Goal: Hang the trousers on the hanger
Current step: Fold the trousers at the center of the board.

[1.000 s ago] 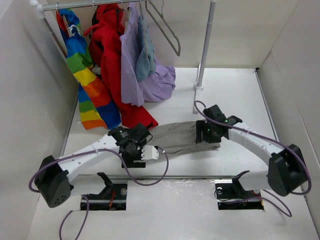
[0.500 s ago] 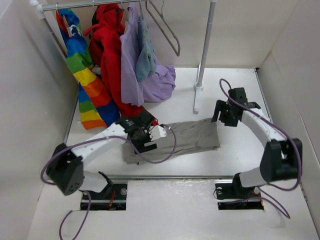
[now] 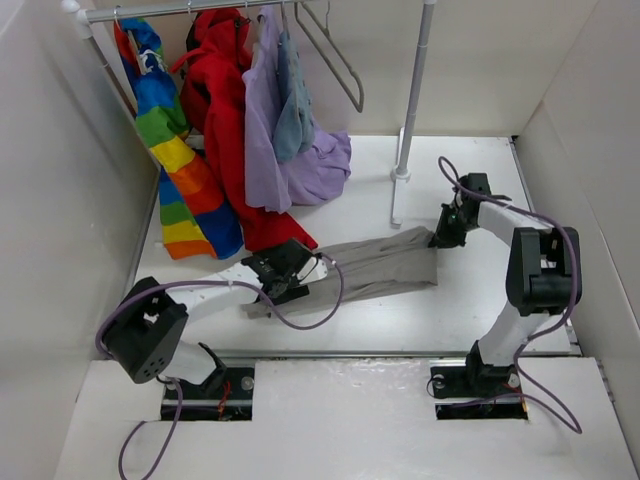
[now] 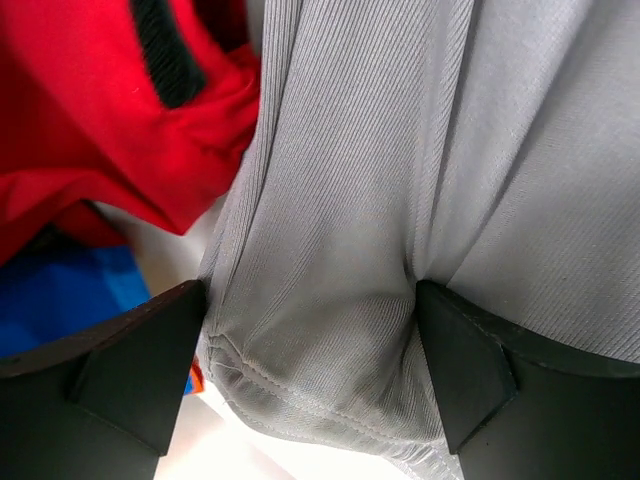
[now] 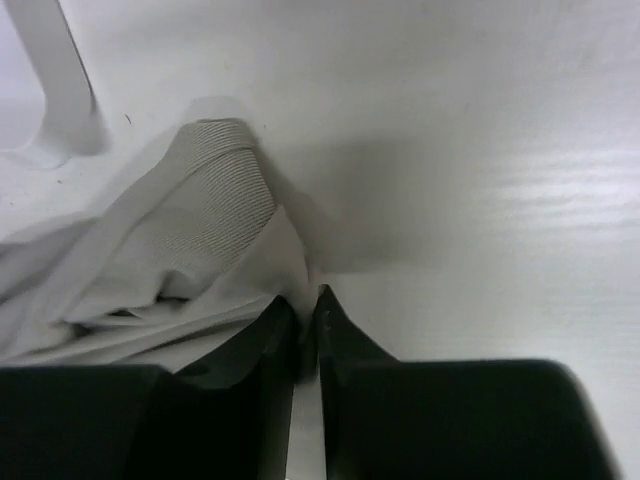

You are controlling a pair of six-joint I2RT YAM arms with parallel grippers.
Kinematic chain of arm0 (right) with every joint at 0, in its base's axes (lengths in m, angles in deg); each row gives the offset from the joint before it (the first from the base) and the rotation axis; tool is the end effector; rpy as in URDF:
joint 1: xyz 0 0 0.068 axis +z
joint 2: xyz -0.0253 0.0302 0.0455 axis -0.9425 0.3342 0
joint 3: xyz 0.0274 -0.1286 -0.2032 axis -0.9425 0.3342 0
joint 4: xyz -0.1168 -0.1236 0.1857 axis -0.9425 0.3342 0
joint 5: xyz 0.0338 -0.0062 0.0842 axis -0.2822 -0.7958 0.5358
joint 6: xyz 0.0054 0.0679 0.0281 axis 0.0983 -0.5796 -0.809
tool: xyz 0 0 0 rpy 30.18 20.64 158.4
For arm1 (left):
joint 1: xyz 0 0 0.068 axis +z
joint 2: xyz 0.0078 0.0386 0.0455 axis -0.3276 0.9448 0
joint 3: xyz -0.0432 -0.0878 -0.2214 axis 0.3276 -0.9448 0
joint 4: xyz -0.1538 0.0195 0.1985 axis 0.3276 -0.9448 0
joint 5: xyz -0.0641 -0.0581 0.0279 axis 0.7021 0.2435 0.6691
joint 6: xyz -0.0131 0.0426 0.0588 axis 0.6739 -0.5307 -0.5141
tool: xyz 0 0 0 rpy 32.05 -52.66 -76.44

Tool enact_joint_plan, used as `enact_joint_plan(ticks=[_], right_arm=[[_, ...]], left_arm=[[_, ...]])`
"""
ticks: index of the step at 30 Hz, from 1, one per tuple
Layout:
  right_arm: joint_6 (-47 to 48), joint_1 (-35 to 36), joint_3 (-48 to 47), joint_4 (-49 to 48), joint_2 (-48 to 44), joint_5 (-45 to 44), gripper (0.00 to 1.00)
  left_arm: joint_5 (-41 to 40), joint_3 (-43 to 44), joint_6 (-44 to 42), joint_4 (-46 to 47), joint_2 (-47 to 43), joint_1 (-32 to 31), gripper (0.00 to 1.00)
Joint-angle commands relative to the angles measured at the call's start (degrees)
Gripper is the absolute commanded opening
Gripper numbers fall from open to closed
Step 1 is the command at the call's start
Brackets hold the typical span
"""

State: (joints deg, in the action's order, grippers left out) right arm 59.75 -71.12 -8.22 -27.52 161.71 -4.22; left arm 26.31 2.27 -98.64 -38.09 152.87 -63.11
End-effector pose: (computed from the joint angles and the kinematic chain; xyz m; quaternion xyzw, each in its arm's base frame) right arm 0.3343 0.0094 0.1202 0.1355 0.9672 0.1327 0.1687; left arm 0.2102 -0.1737 0.1272 0.5807 0.7454 0.1504 0.2907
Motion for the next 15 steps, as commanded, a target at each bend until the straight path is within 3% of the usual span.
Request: enact_joint_plan(ticks=[1,3,4,7,10,15], right_arm=[[3.4,-1.7,-6.5,-0.5,0.8,-4.4,0.22],[5.6,-1.2,-7.2,1.2,1.4,-4.4,0.41],[5.7,-1.2,-7.2,1.9,1.4,-4.4,0.61],[6.4,-1.2,-5.1,2.5,-1.8,-5.8,0.82],[6.1,0.1,-3.0,3.7,-6.6,-7.0,0.82],[3.3,4.2,2.1,5.2,-18.4,-7.0,0.86]], left_arm=[[-3.5,-4.0,-0.6,-0.2,2.9,1.0,0.84],[-2.2,-2.2,0.2,-1.5,2.4,1.0,0.84],[-2.2,-1.4,0.9,-2.1,0.9,1.0,0.84],[2.4,2.9,3.4,-5.8,-2.0,1.0,0.85],[7.7,7.6,5.9,-10.1,-4.5,1.0,0.88],[8.9,12.2,8.9,-12.0,-10.1,1.0,0.89]])
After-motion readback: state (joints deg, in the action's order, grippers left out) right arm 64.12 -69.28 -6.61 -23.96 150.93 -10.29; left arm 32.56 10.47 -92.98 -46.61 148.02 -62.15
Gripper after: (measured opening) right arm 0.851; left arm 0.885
